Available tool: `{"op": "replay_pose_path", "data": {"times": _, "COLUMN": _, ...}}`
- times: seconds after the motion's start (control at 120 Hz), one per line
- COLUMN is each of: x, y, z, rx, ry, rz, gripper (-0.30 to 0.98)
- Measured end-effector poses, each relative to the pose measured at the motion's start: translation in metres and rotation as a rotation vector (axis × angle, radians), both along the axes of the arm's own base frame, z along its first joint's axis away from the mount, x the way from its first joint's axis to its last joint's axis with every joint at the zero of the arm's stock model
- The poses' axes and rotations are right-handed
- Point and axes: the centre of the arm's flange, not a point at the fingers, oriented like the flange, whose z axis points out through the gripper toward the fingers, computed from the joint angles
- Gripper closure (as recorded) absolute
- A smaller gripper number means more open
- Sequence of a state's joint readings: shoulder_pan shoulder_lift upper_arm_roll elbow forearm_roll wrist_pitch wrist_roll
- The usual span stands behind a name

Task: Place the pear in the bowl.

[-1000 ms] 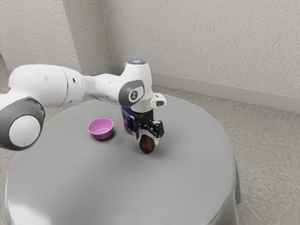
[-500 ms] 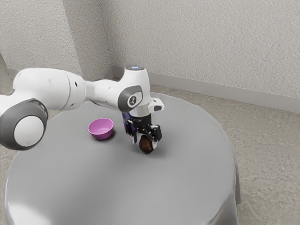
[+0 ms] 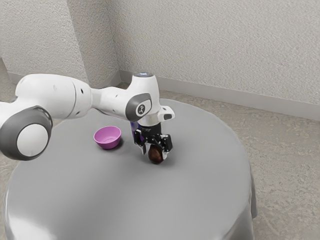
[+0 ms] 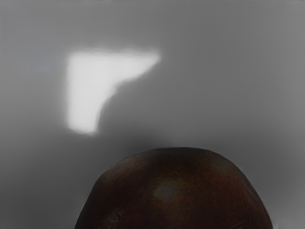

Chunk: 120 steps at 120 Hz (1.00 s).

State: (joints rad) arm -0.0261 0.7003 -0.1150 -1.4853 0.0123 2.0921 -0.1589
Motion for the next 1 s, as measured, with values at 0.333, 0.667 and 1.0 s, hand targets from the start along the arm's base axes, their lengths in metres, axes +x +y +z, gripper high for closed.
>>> {"op": "replay_pose_path", "data": {"times": 0.333, "x": 0.0007, "y": -0.0014, "z": 0.0012, "rx": -0.001, "ry": -0.005, "rz": -0.001, "gripper": 0.07}}
{"op": "replay_pose_path", "data": {"times": 0.667, "x": 0.0007, "y": -0.0022, "z": 0.0008, "rx": -0.001, "ry": -0.005, "rz": 0.000, "gripper": 0.23}}
{"op": "replay_pose_path", "data": {"times": 1.0, "x": 0.0007, "y": -0.0027, "z": 0.0012, "rx": 0.003, "ry": -0.007, "rz": 0.003, "gripper": 0.28}}
